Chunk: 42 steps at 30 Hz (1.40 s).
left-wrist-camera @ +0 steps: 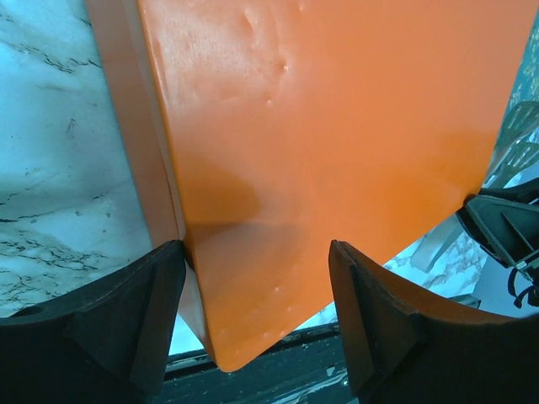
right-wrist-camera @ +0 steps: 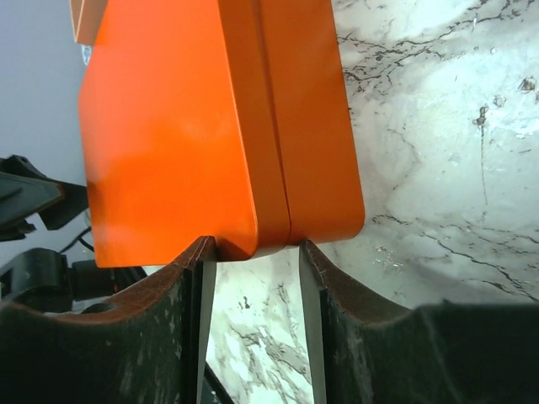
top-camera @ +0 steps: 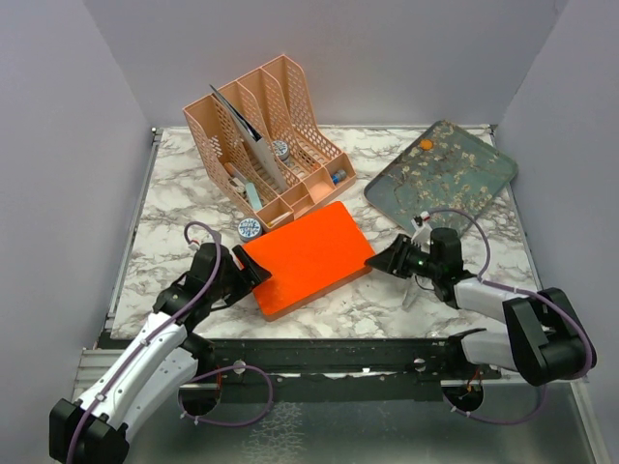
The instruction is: Pack the cookies
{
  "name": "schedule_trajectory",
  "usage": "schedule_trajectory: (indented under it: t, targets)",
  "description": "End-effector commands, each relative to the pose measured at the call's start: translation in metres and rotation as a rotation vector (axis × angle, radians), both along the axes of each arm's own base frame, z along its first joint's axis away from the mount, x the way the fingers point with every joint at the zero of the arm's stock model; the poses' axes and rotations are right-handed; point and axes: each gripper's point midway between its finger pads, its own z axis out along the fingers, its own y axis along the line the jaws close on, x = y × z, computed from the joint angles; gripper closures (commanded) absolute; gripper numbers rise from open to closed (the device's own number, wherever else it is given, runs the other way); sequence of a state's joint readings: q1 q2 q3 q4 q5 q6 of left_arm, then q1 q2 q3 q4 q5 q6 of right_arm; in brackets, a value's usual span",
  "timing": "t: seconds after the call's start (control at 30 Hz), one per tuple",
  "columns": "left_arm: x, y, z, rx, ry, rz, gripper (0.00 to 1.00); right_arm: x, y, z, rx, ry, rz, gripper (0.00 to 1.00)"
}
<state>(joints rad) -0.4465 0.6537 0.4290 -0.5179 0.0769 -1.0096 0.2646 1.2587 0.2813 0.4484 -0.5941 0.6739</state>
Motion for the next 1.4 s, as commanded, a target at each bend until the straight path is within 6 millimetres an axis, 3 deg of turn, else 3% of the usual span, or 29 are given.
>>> schedule_trajectory:
  t: [0.0,0.23,0.57,0.87,1.0,1.17,1.37]
  targets:
    - [0.014,-0.008,0.015,-0.053,-0.082,0.008,0.27,-0.034,0.016,-0.011,0.082,0.123,0.093,0.8]
    - [0.022,0.016,0.004,0.068,-0.121,0.084,0.26,-0.012,0.006,-0.003,-0.017,0.069,0.034,0.76]
    - [0.041,0.05,0.012,0.253,-0.198,0.185,0.26,0.023,-0.004,0.04,-0.172,-0.064,0.029,0.41]
    - [0.062,0.041,0.004,0.21,-0.209,0.219,0.28,0.061,0.001,0.059,-0.252,-0.101,0.073,0.36]
    - [0.065,0.039,-0.002,0.209,-0.198,0.22,0.28,0.08,0.006,0.045,-0.283,-0.071,0.101,0.37]
    - [0.064,0.037,-0.006,0.205,-0.195,0.206,0.29,0.069,0.021,0.025,-0.207,-0.003,0.187,0.44]
    - [0.06,0.027,-0.014,0.187,-0.17,0.148,0.29,0.026,0.024,0.01,-0.117,0.065,0.233,0.47]
